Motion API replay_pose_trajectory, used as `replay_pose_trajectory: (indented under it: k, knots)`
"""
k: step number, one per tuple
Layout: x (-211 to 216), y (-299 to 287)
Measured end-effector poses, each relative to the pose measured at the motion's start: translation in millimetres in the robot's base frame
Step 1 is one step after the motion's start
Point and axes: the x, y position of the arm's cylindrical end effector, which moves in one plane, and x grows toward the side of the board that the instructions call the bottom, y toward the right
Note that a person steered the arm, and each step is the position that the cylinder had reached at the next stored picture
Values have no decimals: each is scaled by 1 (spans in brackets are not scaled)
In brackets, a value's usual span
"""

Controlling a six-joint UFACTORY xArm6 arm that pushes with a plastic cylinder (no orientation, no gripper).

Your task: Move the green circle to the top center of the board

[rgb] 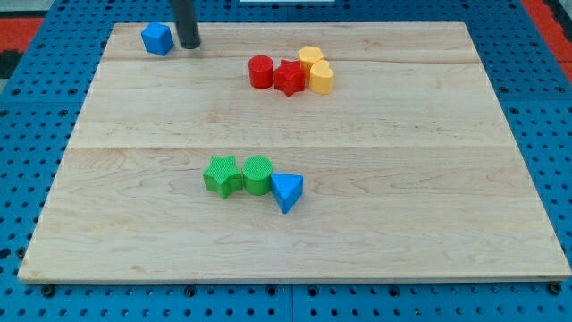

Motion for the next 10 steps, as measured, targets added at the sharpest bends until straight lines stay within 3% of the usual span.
replay_pose_trajectory:
  k: [1,2,3,4,5,6,8,10]
  knots:
    - [19,42]
    - [94,45]
    - [128,64]
    - [135,149]
    - [200,178]
    - [247,171]
    - [274,104]
    - [272,93]
